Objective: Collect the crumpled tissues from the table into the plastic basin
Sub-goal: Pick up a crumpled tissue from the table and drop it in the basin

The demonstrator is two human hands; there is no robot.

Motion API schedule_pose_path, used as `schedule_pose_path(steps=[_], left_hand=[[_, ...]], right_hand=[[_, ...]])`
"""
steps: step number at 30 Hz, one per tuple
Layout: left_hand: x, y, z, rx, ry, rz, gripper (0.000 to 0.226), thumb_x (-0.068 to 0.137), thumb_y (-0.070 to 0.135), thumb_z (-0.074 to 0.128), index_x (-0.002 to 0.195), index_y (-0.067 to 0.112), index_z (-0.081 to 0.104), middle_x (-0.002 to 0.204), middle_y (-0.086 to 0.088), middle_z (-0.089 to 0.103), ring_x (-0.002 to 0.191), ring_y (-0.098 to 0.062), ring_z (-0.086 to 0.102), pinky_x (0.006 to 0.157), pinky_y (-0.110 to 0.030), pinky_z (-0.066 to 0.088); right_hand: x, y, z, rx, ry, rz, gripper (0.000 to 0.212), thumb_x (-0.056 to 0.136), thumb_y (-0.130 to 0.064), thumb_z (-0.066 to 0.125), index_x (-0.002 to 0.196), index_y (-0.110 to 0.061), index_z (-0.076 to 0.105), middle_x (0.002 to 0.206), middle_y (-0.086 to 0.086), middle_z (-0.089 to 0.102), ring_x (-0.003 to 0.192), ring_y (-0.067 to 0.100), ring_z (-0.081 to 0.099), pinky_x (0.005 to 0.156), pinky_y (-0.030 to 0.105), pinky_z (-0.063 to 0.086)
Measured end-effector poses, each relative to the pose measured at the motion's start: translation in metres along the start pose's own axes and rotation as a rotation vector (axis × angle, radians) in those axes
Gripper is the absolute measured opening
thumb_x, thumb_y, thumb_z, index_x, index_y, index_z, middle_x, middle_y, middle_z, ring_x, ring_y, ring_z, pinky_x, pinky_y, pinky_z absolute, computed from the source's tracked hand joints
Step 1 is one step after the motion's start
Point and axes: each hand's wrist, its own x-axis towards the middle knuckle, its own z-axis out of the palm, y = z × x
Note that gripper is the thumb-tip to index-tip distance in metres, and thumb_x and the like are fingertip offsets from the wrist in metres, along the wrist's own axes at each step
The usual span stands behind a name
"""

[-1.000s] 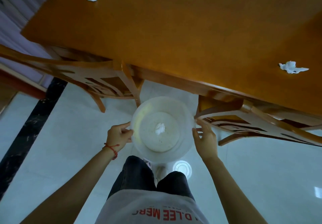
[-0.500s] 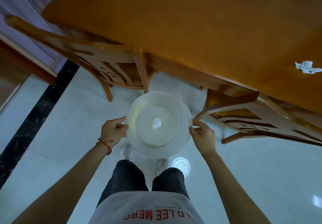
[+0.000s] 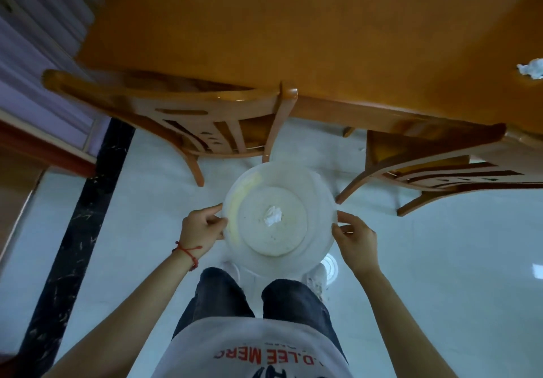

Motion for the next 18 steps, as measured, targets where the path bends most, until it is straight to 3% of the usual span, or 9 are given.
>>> schedule_pose_path(steps=[3,5,9,12,14,18], left_hand=[[0.002,-0.010,-0.026,0.003,-0.021,0.001,0.042,0.080,0.000,0.055,0.119,0.016,0.059,0.047,0.018,0.061,0.062,-0.010,0.062,0.065,-0.017,0.056],[0.002,-0.015,-0.040,-0.017,-0.029,0.006,0.042,0.080,-0.001,0.055,0.119,0.016,0.058,0.049,0.013,0.062,0.067,-0.017,0.062,0.057,-0.009,0.052],[0.002,-0.022,-0.060,-0.028,-0.045,-0.003,0.042,0.081,-0.001,0.055,0.121,0.013,0.058,0.076,-0.021,0.067,0.076,-0.027,0.061,0.064,-0.014,0.054],[0.004,-0.028,-0.069,-0.040,-0.040,-0.014,0.041,0.082,0.000,0.057,0.121,0.012,0.057,0.074,-0.012,0.066,0.073,-0.023,0.062,0.063,-0.014,0.053],[0.007,-0.032,-0.072,-0.044,-0.027,-0.027,0.041,0.081,0.000,0.057,0.121,0.011,0.057,0.069,-0.006,0.066,0.073,-0.022,0.062,0.066,-0.018,0.053],[0.009,-0.036,-0.081,-0.069,0.004,-0.038,0.042,0.080,0.001,0.059,0.120,0.015,0.058,0.058,0.001,0.066,0.078,-0.029,0.064,0.066,-0.020,0.055]], right_hand=[[-0.021,-0.009,0.025,0.032,0.026,0.041,0.025,0.084,-0.008,0.057,0.108,-0.012,0.064,0.110,0.005,0.067,0.073,0.009,0.063,0.061,0.000,0.043],[-0.030,-0.016,0.037,0.061,0.047,0.057,0.024,0.084,-0.008,0.058,0.105,-0.013,0.065,0.107,0.003,0.068,0.069,0.004,0.063,0.062,-0.003,0.042],[-0.040,-0.029,0.052,0.079,0.054,0.069,0.023,0.084,-0.007,0.057,0.104,-0.015,0.065,0.103,0.001,0.067,0.069,-0.013,0.059,0.059,0.000,0.043],[-0.039,-0.037,0.059,0.087,0.046,0.065,0.024,0.084,-0.008,0.057,0.107,-0.013,0.064,0.106,0.003,0.067,0.070,-0.013,0.059,0.059,-0.003,0.041],[-0.035,-0.042,0.062,0.085,0.029,0.051,0.024,0.085,-0.008,0.057,0.108,-0.012,0.064,0.109,0.005,0.066,0.068,-0.004,0.061,0.059,-0.003,0.041],[-0.027,-0.053,0.070,0.071,0.015,0.027,0.023,0.085,-0.008,0.058,0.107,-0.011,0.064,0.109,0.007,0.066,0.066,-0.002,0.061,0.058,-0.005,0.039]])
